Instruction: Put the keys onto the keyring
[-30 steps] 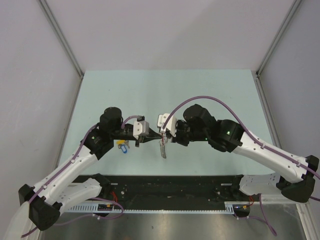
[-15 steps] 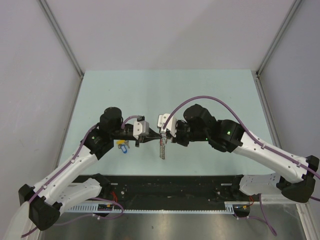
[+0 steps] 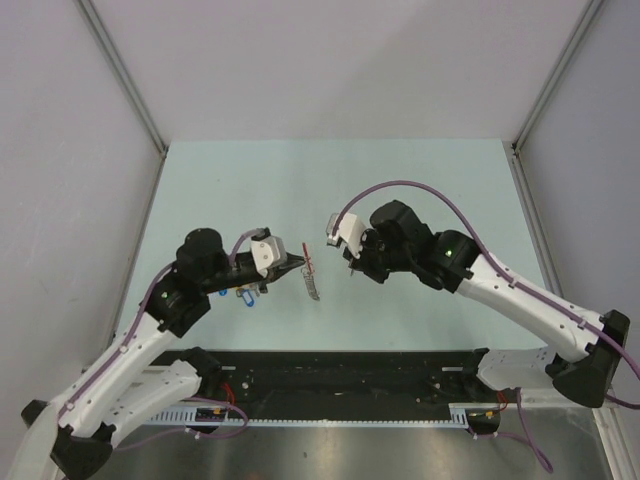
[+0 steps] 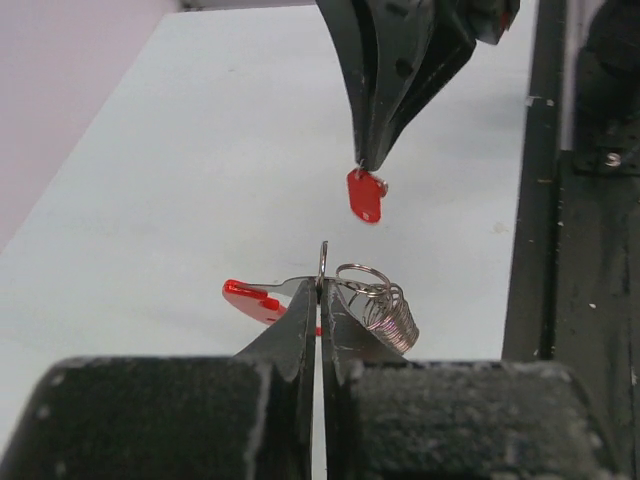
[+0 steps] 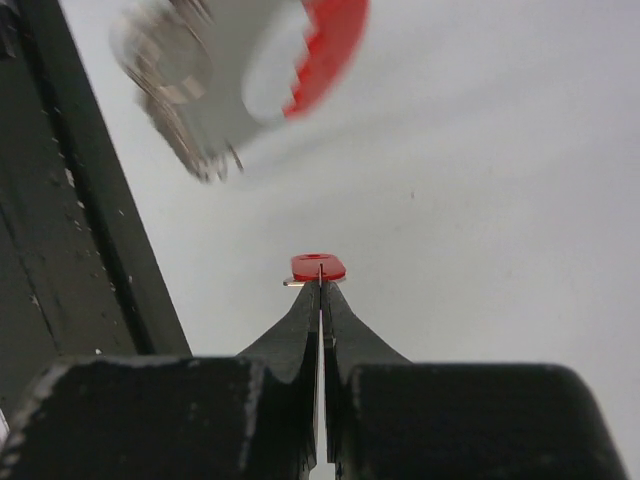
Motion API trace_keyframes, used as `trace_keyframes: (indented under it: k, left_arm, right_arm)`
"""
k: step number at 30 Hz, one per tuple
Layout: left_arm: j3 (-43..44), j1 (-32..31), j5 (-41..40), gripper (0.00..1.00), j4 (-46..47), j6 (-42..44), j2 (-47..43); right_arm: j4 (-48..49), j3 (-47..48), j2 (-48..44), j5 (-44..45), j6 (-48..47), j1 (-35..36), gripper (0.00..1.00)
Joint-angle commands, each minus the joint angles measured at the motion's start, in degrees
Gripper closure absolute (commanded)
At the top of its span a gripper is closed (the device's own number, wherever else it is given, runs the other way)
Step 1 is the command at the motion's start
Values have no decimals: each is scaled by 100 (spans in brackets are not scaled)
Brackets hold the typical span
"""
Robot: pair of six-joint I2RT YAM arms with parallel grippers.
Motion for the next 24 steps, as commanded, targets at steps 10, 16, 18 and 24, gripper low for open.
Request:
trace_keyframes:
  k: [10,16,18,24]
  left_arm:
    - [-996,-18,-2950,100,-235,-1339,-1899]
    - [-1005,-9,-3127,100,-209,-1436,-2242]
    - [-996,8,-3109,100,-218,-1436,-2278]
    - [-987,114,-3126,100,-279,-1418,-2313]
  right_arm:
    - [-1178,-257,1094,1207,433,-717,100]
    - [-1135,-248,1815,1394,389,-752,100]
    - [-994,-248,2025,1296,337,-744,100]
    - [-783,-117,2886,1445,275,-630,100]
